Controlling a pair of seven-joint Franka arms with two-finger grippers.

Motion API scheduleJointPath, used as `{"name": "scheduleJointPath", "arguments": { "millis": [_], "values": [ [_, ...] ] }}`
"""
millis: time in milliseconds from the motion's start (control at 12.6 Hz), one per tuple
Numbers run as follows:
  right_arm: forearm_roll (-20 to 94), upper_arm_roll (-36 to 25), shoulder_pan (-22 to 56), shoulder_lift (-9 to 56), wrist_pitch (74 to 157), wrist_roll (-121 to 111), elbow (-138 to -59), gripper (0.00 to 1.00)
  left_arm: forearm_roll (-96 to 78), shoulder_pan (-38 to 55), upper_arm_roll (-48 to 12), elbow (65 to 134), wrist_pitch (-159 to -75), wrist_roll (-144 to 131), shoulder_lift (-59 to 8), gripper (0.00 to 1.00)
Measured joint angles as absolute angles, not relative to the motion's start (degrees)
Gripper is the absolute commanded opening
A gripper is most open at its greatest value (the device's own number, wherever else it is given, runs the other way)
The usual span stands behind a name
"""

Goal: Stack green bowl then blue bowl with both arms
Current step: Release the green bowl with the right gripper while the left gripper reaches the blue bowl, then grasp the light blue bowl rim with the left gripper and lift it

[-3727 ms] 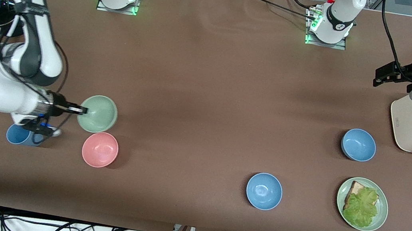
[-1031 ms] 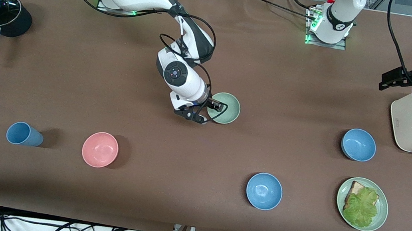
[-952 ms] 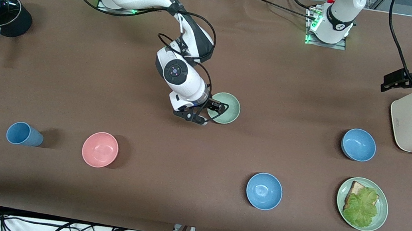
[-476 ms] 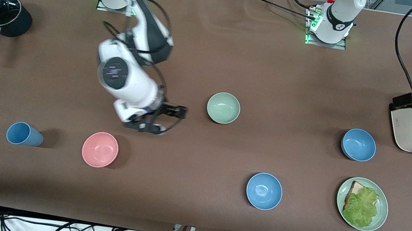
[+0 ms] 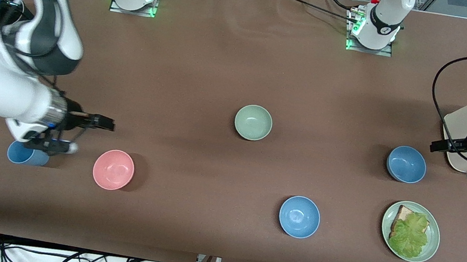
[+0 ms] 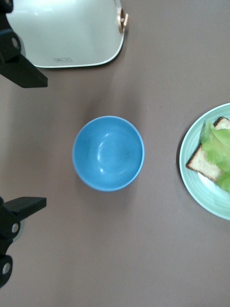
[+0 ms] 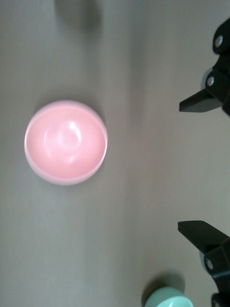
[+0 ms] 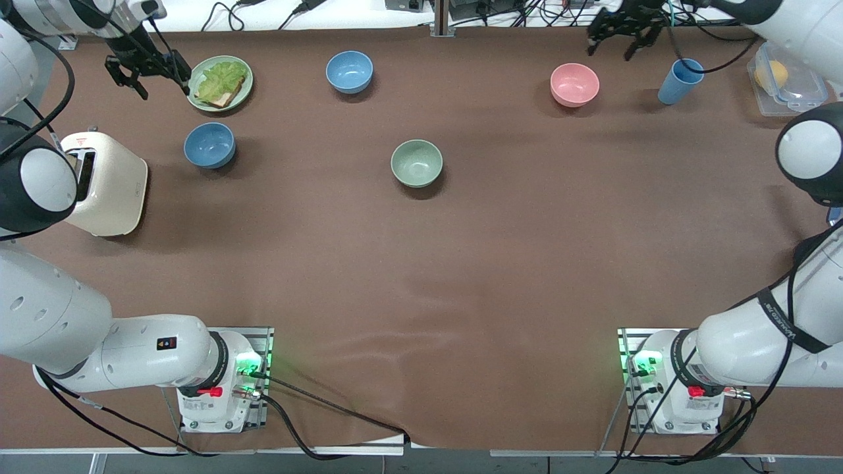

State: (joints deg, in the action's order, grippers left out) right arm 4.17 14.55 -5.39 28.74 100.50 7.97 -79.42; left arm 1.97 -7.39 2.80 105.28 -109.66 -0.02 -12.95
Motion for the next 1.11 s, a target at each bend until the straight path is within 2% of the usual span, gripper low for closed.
{"name": "scheduleJointPath", "arguments": {
  "millis": [238,396,634,714,793,872,1110],
  "values": [
    [2.8,12.6,-8.8,26.5,98.1,3.2,-79.4,1.00,2.0,-9.4,4.7,111.0,-120.2,5.1,-14.9,1.00],
    [0.7,10.1,-9.0,23.2,94.7,1.6,-79.3,1.00,2.0,-11.1,5.4,112.8,-125.7,7.9,-17.8,1.00],
    [-3.2,10.0,-8.5,17.2,89.8,1.5,-79.4,1.00,2.0,-11.8,5.4,114.0,-131.7,8.6,-23.1,0.99],
    [-4.1,10.0,-8.4,15.3,89.6,1.5,-79.6,1.00,2.0,-11.8,5.2,114.4,-133.2,8.6,-24.5,0.98],
    [-4.5,9.8,-8.4,13.7,89.4,1.5,-79.7,1.00,2.0,-11.8,5.2,114.6,-134.2,8.6,-25.7,0.92],
    [-4.6,9.4,-8.4,12.2,89.1,1.5,-79.8,1.00,2.0,-11.8,5.1,114.7,-134.8,8.6,-26.6,0.85],
    [-5.5,5.8,-7.1,9.3,88.2,1.1,-81.7,1.00,2.0,-11.8,5.1,114.9,-135.4,8.6,-28.2,0.18]
  ]
}}
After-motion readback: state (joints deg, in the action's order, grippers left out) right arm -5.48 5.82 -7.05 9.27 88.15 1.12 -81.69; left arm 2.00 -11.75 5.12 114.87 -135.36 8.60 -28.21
